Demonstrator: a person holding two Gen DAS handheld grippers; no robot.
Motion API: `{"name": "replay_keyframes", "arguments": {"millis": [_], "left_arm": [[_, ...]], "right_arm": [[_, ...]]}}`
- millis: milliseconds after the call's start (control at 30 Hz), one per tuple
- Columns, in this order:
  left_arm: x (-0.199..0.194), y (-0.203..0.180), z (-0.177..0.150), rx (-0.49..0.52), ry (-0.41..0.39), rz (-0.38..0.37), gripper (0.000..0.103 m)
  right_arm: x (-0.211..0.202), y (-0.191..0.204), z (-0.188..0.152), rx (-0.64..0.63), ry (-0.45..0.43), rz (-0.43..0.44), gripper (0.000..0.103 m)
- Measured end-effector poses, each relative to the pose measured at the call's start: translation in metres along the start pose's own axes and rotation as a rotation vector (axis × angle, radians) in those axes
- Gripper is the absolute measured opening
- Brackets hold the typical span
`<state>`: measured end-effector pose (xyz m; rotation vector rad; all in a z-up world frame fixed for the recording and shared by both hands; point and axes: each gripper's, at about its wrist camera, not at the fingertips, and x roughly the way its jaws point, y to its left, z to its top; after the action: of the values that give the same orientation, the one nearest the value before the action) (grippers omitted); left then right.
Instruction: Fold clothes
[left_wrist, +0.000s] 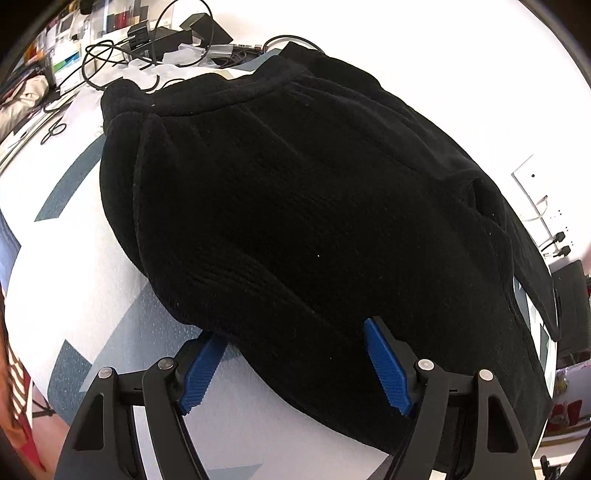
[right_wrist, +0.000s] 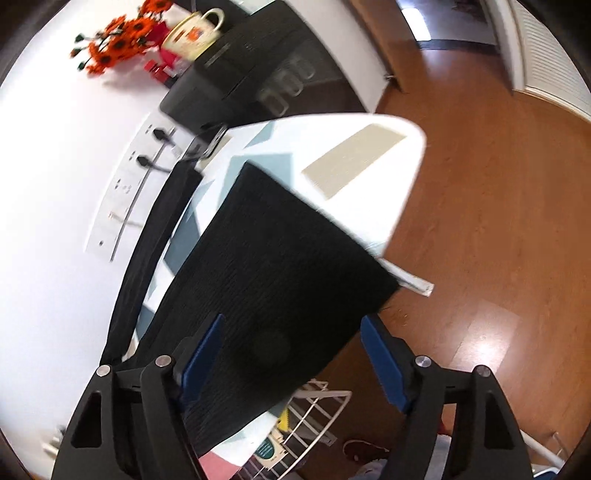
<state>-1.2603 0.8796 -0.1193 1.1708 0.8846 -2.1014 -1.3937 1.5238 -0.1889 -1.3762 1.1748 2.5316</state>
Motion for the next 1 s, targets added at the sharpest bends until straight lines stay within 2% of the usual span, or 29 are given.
{"name": "replay_keyframes", "arguments": {"millis": [200,300,367,500,533,600,700,800,900,1000], "left_arm": [[0.011,0.001,0.005,0.058,0.014,0.027,0.075],[0.016,0.003,0.007,0.060,0.024,0.023,0.075],[0.016,0.003,0.007,0.074,0.027,0.024,0.076],[0.015,0.002,0.003,0.123,0.026,0.046,0.076],[0.014,0.001,0.002,0.137,0.025,0.054,0.076],[0.014,0.000,-0.001,0.166,0.024,0.069,0.076],[0.012,0.004,-0.002,0.161,0.017,0.061,0.076],[0.010,0.012,0.001,0.129,0.015,0.032,0.076],[0.008,0.020,0.002,0.106,0.007,0.000,0.076],[0.006,0.026,0.002,0.104,0.005,-0.013,0.076]], "right_arm": [[0.011,-0.012,0.004,0.041,-0.017,-0.022,0.076],[0.011,-0.011,0.003,0.024,-0.020,-0.048,0.067],[0.011,-0.010,0.002,0.013,-0.022,-0.065,0.052],[0.012,-0.008,0.001,-0.009,-0.025,-0.099,0.034],[0.012,-0.008,0.001,-0.014,-0.026,-0.108,0.025],[0.001,0.002,0.001,-0.060,-0.052,-0.090,0.023],[0.000,0.010,0.007,-0.086,-0.042,-0.017,0.023],[0.013,0.004,0.014,-0.039,0.000,0.003,0.024],[0.019,-0.007,0.010,0.027,0.014,-0.024,0.024],[0.022,-0.013,0.004,0.037,0.017,-0.016,0.025]]}}
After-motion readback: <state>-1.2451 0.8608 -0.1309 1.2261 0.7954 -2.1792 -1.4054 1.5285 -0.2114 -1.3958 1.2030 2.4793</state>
